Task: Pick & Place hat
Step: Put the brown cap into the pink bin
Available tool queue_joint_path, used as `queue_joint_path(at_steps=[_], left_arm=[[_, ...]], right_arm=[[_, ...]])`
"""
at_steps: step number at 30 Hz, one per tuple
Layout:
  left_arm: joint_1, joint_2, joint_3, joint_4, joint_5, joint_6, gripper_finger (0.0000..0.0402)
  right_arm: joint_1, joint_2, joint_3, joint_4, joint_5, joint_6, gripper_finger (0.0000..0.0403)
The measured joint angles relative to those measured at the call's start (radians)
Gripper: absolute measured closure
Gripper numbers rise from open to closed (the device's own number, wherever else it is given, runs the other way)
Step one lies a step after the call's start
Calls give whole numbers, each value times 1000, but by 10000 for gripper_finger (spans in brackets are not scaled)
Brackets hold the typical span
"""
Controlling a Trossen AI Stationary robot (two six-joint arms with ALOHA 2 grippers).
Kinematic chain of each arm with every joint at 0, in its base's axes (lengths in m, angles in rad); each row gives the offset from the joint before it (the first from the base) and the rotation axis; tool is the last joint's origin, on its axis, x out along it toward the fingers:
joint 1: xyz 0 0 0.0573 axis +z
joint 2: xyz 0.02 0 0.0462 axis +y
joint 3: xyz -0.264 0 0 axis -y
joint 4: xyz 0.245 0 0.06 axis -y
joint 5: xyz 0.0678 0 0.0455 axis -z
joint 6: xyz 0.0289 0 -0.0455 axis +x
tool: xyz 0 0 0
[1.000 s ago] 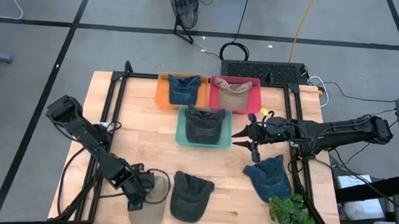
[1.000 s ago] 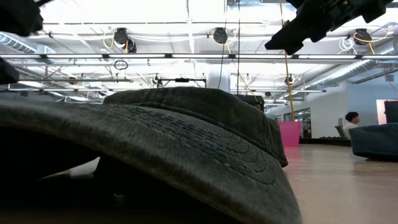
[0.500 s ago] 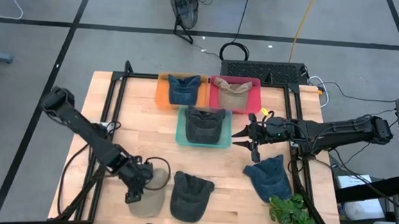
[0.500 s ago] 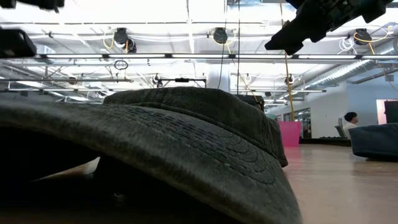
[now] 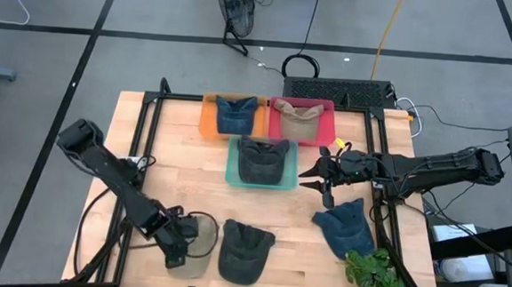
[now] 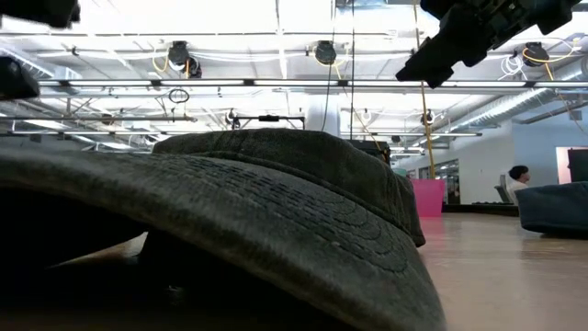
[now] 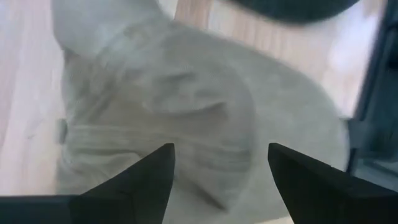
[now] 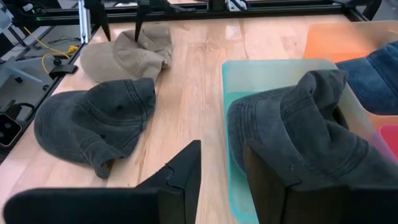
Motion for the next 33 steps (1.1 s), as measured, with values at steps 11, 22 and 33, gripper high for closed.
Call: queue_joint_path(at_steps=[11, 22, 33], left_arm=[[4, 75, 2, -31, 79, -8, 177], [89, 13, 0, -78, 141, 112, 388], [320, -139, 154, -386, 19, 451, 394]], right_arm=[[0, 0, 0, 0, 2, 21, 303], [0, 0, 0, 0, 2, 7, 303], [0, 0, 0, 0, 2, 11, 303]])
